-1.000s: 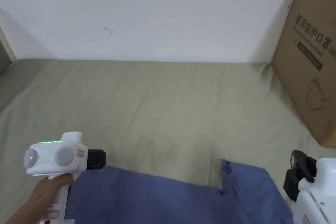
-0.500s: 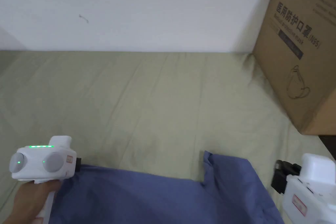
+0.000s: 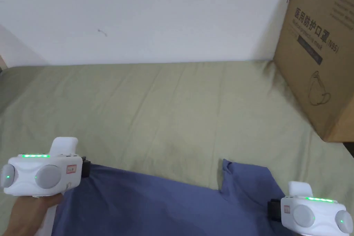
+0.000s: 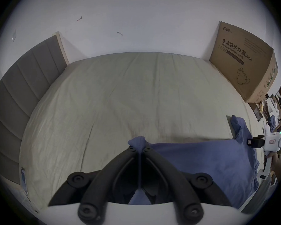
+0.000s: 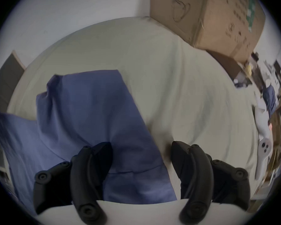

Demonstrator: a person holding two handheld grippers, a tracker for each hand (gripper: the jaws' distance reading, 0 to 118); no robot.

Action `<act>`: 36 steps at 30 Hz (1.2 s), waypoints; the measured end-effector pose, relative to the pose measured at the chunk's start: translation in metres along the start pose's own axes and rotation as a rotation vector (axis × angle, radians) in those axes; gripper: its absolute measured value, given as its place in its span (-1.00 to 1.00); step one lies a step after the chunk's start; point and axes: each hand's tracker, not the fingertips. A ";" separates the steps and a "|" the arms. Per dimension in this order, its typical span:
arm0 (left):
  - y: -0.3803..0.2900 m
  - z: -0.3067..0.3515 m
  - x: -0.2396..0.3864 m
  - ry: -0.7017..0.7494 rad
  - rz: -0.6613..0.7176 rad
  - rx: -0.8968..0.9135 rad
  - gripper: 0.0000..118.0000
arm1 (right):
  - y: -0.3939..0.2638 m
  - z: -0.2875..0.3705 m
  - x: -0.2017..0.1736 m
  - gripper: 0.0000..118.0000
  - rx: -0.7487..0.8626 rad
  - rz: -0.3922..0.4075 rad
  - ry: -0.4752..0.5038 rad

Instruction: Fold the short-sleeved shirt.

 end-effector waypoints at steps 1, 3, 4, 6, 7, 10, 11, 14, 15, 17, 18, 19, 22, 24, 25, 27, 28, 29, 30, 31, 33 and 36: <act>-0.001 0.000 -0.001 0.003 -0.001 0.003 -0.98 | -0.002 0.004 -0.001 -0.05 0.010 0.007 0.001; -0.004 0.005 0.000 0.006 0.003 0.008 -0.98 | -0.003 0.012 -0.004 -0.50 0.016 0.026 0.014; -0.005 0.003 -0.003 0.006 0.011 0.012 -0.98 | -0.003 0.014 -0.004 -0.91 0.023 0.043 0.018; -0.009 0.011 -0.003 0.007 0.036 0.027 -0.98 | -0.004 0.033 -0.007 -0.95 0.041 0.042 0.017; -0.012 0.017 -0.002 0.004 0.041 0.036 -0.98 | -0.003 0.042 -0.005 -0.95 0.062 0.035 0.024; -0.019 0.041 -0.001 -0.002 0.037 0.081 -0.98 | 0.000 0.076 0.003 -0.96 0.146 0.034 0.067; -0.020 0.051 0.000 0.002 0.037 0.103 -0.98 | 0.003 0.091 0.005 -0.96 0.179 0.049 0.073; -0.018 0.081 -0.005 -0.002 0.056 0.180 -0.98 | 0.014 0.133 0.012 -0.96 0.287 0.072 0.091; -0.014 0.093 -0.007 0.000 0.062 0.203 -0.98 | 0.020 0.149 0.015 -0.96 0.325 0.071 0.105; -0.001 0.121 -0.012 0.000 0.068 0.257 -0.98 | 0.036 0.176 0.017 -0.96 0.403 0.063 0.117; 0.007 0.132 -0.015 0.008 0.076 0.290 -0.98 | 0.044 0.189 0.017 -0.96 0.439 0.060 0.124; 0.016 0.144 -0.020 0.015 0.087 0.319 -0.98 | 0.055 0.204 0.016 -0.96 0.480 0.054 0.130; 0.051 0.180 -0.032 0.032 0.114 0.410 -0.98 | 0.092 0.251 0.009 -0.96 0.600 0.058 0.136; 0.076 0.210 -0.034 0.060 0.092 0.478 -0.98 | 0.121 0.284 0.005 -0.96 0.688 0.045 0.150; 0.084 0.220 -0.034 0.072 0.083 0.507 -0.98 | 0.132 0.303 0.000 -0.96 0.725 0.040 0.162; 0.111 0.251 -0.037 0.076 0.077 0.576 -0.98 | 0.157 0.339 -0.009 -0.96 0.800 0.031 0.169; 0.121 0.263 -0.036 0.085 0.075 0.602 -0.98 | 0.167 0.350 -0.011 -0.96 0.830 0.022 0.180; 0.132 0.274 -0.037 0.094 0.084 0.641 -0.98 | 0.183 0.364 -0.012 -0.96 0.858 0.011 0.191; 0.143 0.284 -0.038 0.097 0.085 0.663 -0.98 | 0.196 0.376 -0.013 -0.96 0.888 0.005 0.197; 0.153 0.291 -0.039 0.104 0.092 0.678 -0.98 | 0.206 0.386 -0.015 -0.96 0.912 0.005 0.198; 0.172 0.303 -0.042 0.106 0.099 0.702 -0.98 | 0.230 0.402 -0.015 -0.96 0.962 0.004 0.208; 0.192 0.310 -0.044 0.120 0.103 0.754 -0.98 | 0.252 0.421 -0.018 -0.96 1.003 -0.004 0.231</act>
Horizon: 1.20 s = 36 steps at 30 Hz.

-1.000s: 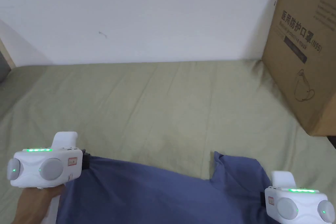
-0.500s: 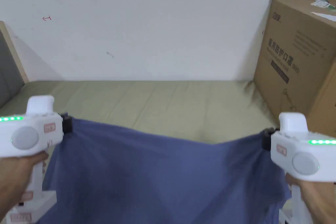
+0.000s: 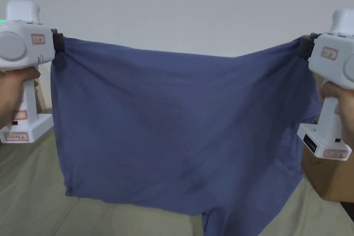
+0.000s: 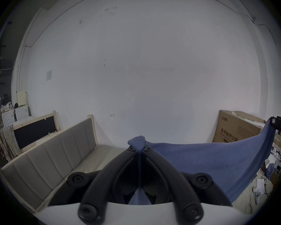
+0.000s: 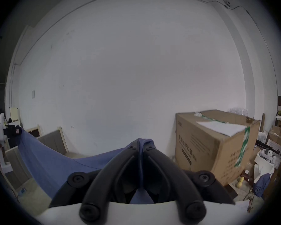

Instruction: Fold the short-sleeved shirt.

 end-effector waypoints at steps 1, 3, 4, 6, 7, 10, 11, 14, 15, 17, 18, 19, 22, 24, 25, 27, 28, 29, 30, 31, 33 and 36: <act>0.000 -0.004 -0.001 -0.004 0.009 0.013 -0.98 | 0.003 -0.005 0.002 -0.96 0.009 0.002 0.003; -0.001 -0.017 -0.003 -0.013 0.017 0.011 -0.98 | 0.007 -0.014 0.002 -0.96 0.023 0.017 0.000; -0.004 -0.025 -0.003 -0.013 0.019 0.008 -0.98 | 0.006 -0.019 0.003 -0.96 0.027 0.016 0.001; -0.016 -0.042 -0.003 -0.012 0.024 0.000 -0.98 | -0.002 -0.029 0.007 -0.96 0.029 0.009 0.010; -0.026 -0.051 -0.002 -0.014 0.026 -0.007 -0.98 | -0.008 -0.033 0.009 -0.96 0.025 0.008 0.014; -0.065 -0.083 -0.002 -0.031 0.033 -0.061 -0.98 | -0.041 -0.049 0.016 -0.96 -0.004 0.017 0.022; -0.081 -0.093 -0.001 -0.034 0.036 -0.089 -0.98 | -0.057 -0.053 0.018 -0.96 -0.022 0.026 0.026; -0.132 -0.116 -0.001 -0.035 0.060 -0.190 -0.98 | -0.109 -0.058 0.022 -0.96 -0.100 0.023 0.047; -0.152 -0.122 -0.001 -0.030 0.071 -0.232 -0.98 | -0.129 -0.061 0.024 -0.96 -0.135 0.018 0.045; -0.187 -0.125 -0.001 -0.028 0.072 -0.290 -0.98 | -0.164 -0.061 0.027 -0.96 -0.195 0.012 0.041; -0.205 -0.124 -0.001 -0.033 0.067 -0.316 -0.98 | -0.184 -0.058 0.028 -0.96 -0.229 0.009 0.039; -0.220 -0.121 -0.002 -0.034 0.064 -0.336 -0.98 | -0.200 -0.055 0.030 -0.96 -0.252 0.004 0.039; -0.265 -0.103 -0.006 -0.051 0.078 -0.421 -0.98 | -0.248 -0.035 0.035 -0.96 -0.342 -0.021 0.038; -0.294 -0.081 -0.009 -0.058 0.078 -0.465 -0.98 | -0.277 -0.015 0.039 -0.96 -0.397 -0.049 0.037; -0.307 -0.070 -0.010 -0.062 0.068 -0.486 -0.98 | -0.287 -0.002 0.040 -0.96 -0.419 -0.068 0.036; -0.333 -0.044 -0.013 -0.059 0.057 -0.540 -0.98 | -0.310 0.026 0.043 -0.96 -0.454 -0.112 0.035; -0.347 -0.031 -0.015 -0.047 0.064 -0.583 -0.98 | -0.320 0.040 0.044 -0.96 -0.479 -0.115 0.040; -0.358 -0.015 -0.017 -0.041 0.070 -0.631 -0.98 | -0.331 0.055 0.046 -0.96 -0.495 -0.117 0.028; -0.372 0.000 -0.020 -0.044 0.074 -0.666 -0.98 | -0.342 0.071 0.048 -0.96 -0.520 -0.131 0.024; -0.384 0.013 -0.022 -0.039 0.064 -0.689 -0.98 | -0.351 0.084 0.049 -0.96 -0.554 -0.140 0.030; -0.411 0.035 -0.034 -0.025 0.043 -0.741 -0.98 | -0.370 0.114 0.054 -0.96 -0.593 -0.152 0.021; -0.433 0.077 -0.045 -0.021 0.070 -0.774 -0.98 | -0.388 0.157 0.058 -0.96 -0.626 -0.153 0.010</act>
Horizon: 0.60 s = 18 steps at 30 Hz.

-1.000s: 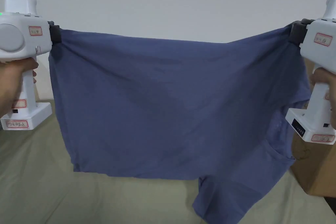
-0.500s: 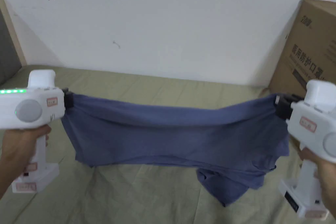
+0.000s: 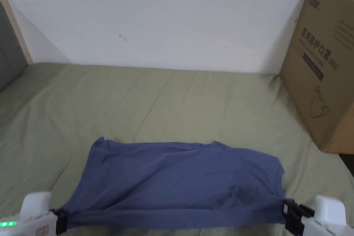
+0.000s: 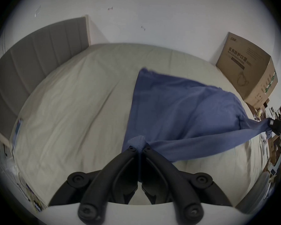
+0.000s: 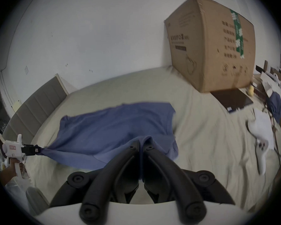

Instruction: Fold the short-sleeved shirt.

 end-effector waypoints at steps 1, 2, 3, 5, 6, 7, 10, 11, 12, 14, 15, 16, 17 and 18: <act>-0.012 0.005 -0.003 0.005 0.000 -0.006 -0.98 | -0.012 0.007 0.003 -0.96 -0.009 -0.003 -0.002; -0.024 0.010 -0.006 0.010 0.004 -0.014 -0.98 | -0.024 0.016 0.007 -0.96 -0.021 -0.008 -0.003; -0.035 0.015 -0.008 0.017 0.000 -0.016 -0.98 | -0.035 0.024 0.010 -0.96 -0.031 -0.019 -0.004; -0.055 0.025 -0.012 0.029 -0.002 -0.032 -0.98 | -0.055 0.037 0.017 -0.96 -0.052 -0.032 0.004; -0.064 0.029 -0.015 0.042 0.004 -0.051 -0.98 | -0.066 0.043 0.020 -0.96 -0.064 -0.034 0.001; -0.071 0.032 -0.017 0.041 0.006 -0.059 -0.98 | -0.075 0.049 0.022 -0.96 -0.076 -0.031 -0.001; -0.092 0.041 -0.019 0.048 -0.002 -0.063 -0.98 | -0.103 0.062 0.026 -0.96 -0.119 -0.050 -0.013; -0.096 0.040 -0.020 0.052 -0.003 -0.070 -0.98 | -0.111 0.064 0.028 -0.96 -0.139 -0.067 -0.020; -0.101 0.041 -0.018 0.057 -0.004 -0.076 -0.98 | -0.117 0.064 0.030 -0.96 -0.157 -0.074 -0.031; -0.109 0.037 -0.019 0.060 0.004 -0.098 -0.98 | -0.131 0.060 0.031 -0.96 -0.188 -0.069 -0.054; -0.113 0.034 -0.018 0.065 -0.005 -0.112 -0.98 | -0.137 0.054 0.032 -0.95 -0.220 -0.063 -0.071; -0.117 0.031 -0.018 0.070 -0.012 -0.122 -0.98 | -0.142 0.050 0.033 -0.95 -0.255 -0.063 -0.092; -0.117 0.032 -0.016 0.075 -0.013 -0.127 -0.98 | -0.146 0.045 0.031 -0.95 -0.282 -0.074 -0.104; -0.119 0.031 -0.015 0.079 -0.014 -0.122 -0.97 | -0.149 0.040 0.031 -0.95 -0.318 -0.100 -0.107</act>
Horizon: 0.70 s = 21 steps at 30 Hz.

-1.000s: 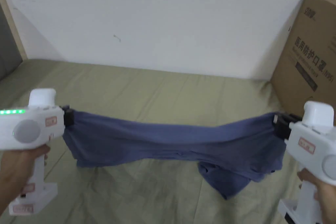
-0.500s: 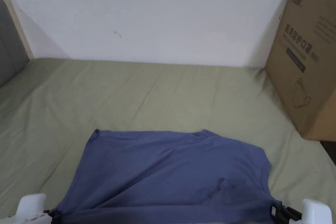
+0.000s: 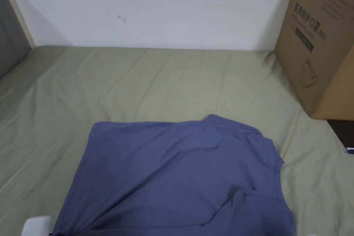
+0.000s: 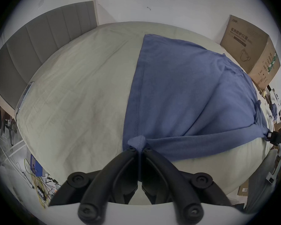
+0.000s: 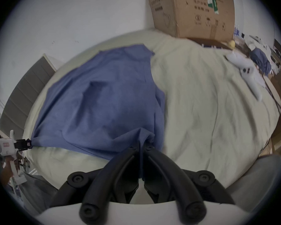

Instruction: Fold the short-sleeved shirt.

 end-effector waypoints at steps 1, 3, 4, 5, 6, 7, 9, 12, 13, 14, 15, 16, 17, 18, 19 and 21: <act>0.000 0.001 0.001 0.006 0.001 0.007 -0.96 | 0.000 -0.004 -0.001 -0.95 -0.006 -0.014 -0.005; 0.001 -0.002 0.004 0.020 -0.001 0.003 -0.89 | 0.001 -0.004 -0.008 -0.95 0.003 -0.003 -0.023; 0.001 0.000 0.004 0.016 0.002 0.000 -0.77 | 0.003 -0.001 -0.011 -0.92 0.007 0.014 -0.034; 0.003 0.004 0.004 0.010 0.012 -0.003 -0.53 | 0.007 0.002 -0.015 -0.73 0.004 0.039 -0.044; 0.011 0.008 0.004 0.005 0.036 -0.012 -0.03 | 0.014 0.006 -0.019 -0.37 -0.006 0.048 -0.044; 0.018 0.014 0.003 -0.004 0.058 -0.024 0.36 | 0.021 0.012 -0.022 -0.05 -0.010 0.056 -0.040; 0.032 0.037 0.004 -0.067 0.114 0.055 0.71 | 0.042 0.030 -0.033 0.51 0.063 0.090 0.019; 0.061 0.084 0.016 -0.130 0.101 0.265 0.71 | 0.079 0.068 -0.057 0.70 0.241 0.158 0.043; 0.070 0.098 0.023 -0.121 0.080 0.316 0.71 | 0.090 0.081 -0.065 0.70 0.303 0.172 0.042; 0.080 0.115 0.034 -0.109 0.052 0.376 0.71 | 0.101 0.096 -0.074 0.70 0.374 0.184 0.045; 0.088 0.130 0.042 -0.103 0.021 0.438 0.71 | 0.110 0.118 -0.089 0.70 0.449 0.191 0.049; 0.095 0.142 0.049 -0.087 -0.010 0.504 0.71 | 0.116 0.132 -0.097 0.70 0.512 0.198 0.046; 0.100 0.154 0.057 -0.085 -0.035 0.559 0.71 | 0.122 0.145 -0.105 0.70 0.583 0.208 0.039; 0.105 0.162 0.065 -0.082 -0.057 0.613 0.71 | 0.127 0.157 -0.113 0.70 0.644 0.212 0.022; 0.109 0.170 0.072 -0.075 -0.079 0.656 0.71 | 0.131 0.169 -0.120 0.70 0.694 0.219 0.003; 0.115 0.184 0.087 -0.043 -0.090 0.751 0.71 | 0.136 0.188 -0.132 0.70 0.796 0.237 -0.038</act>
